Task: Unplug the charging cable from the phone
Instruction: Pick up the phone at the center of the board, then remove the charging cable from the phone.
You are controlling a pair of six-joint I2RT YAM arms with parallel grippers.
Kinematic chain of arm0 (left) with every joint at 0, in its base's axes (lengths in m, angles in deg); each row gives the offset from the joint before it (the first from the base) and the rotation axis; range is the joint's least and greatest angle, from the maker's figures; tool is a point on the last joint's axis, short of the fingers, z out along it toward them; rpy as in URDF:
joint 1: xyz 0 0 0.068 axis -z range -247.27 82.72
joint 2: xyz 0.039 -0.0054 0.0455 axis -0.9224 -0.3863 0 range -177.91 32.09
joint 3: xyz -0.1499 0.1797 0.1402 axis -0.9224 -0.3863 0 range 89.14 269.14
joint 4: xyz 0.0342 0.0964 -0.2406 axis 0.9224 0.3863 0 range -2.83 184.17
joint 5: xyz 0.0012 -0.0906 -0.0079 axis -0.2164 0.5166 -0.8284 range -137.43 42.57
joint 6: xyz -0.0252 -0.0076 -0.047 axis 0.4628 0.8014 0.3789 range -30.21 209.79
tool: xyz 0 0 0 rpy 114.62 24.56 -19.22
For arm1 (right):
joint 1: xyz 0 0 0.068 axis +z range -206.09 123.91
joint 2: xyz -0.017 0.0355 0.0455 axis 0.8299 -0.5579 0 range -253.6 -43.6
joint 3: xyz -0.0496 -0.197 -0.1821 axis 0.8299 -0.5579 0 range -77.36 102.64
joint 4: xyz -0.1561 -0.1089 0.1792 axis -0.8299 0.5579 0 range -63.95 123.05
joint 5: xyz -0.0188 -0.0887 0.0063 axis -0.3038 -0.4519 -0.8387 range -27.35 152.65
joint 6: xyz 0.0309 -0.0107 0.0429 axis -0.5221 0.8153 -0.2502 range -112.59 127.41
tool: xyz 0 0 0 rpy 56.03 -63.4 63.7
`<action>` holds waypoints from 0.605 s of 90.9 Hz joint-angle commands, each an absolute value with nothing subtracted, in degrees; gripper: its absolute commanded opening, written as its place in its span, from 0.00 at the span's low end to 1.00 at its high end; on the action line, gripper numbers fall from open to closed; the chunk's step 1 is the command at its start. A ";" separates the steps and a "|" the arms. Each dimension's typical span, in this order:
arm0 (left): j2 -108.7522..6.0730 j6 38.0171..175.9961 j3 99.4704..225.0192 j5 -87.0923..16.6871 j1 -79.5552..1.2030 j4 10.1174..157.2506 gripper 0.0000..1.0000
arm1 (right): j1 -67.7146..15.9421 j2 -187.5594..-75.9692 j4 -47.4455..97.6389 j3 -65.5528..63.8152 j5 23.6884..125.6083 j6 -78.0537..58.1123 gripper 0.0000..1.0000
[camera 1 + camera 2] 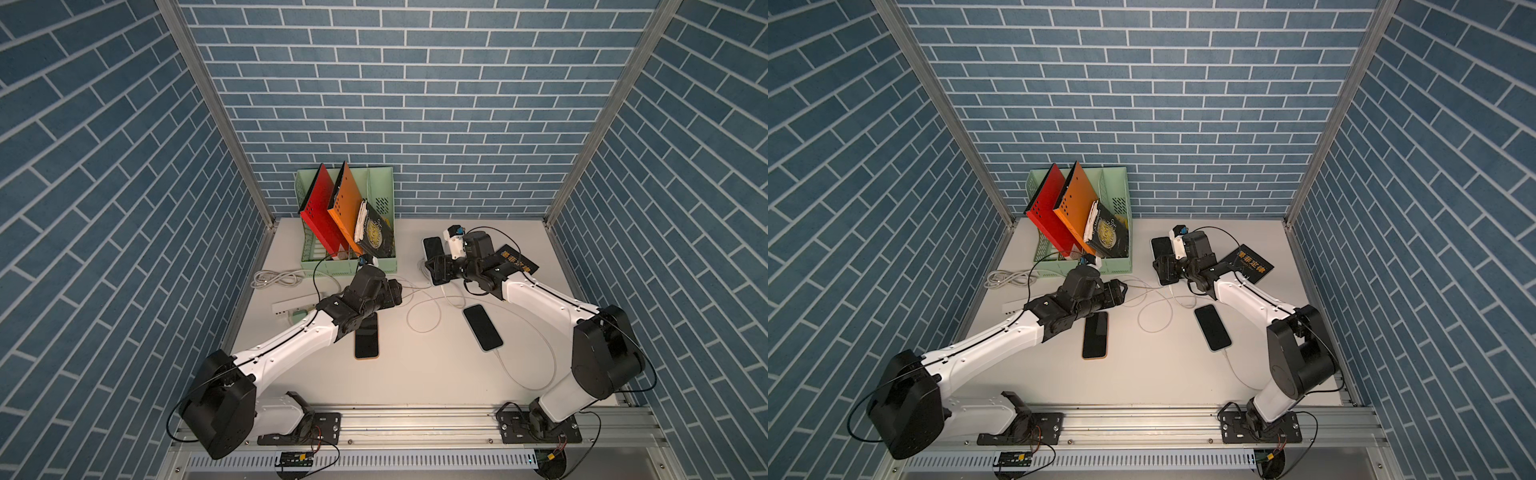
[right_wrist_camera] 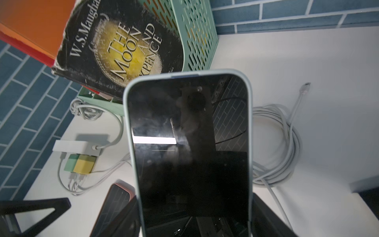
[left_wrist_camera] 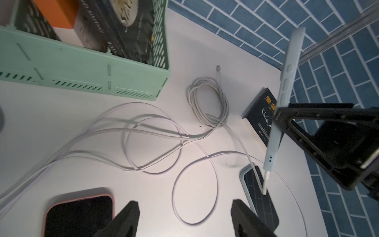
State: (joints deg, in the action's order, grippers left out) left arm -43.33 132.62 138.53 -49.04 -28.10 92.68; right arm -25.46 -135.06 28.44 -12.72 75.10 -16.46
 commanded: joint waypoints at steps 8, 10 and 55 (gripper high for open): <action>-47.48 130.14 141.11 -44.51 -24.84 83.03 0.72 | -27.58 -130.68 16.71 -17.04 71.40 -31.52 0.40; -48.07 130.00 141.44 -44.35 -24.48 82.49 0.72 | -27.67 -130.25 16.11 -17.65 70.75 -32.49 0.40; -59.54 129.38 146.65 -39.28 -19.65 73.60 0.59 | -27.90 -124.10 12.27 -23.72 62.16 -42.55 0.38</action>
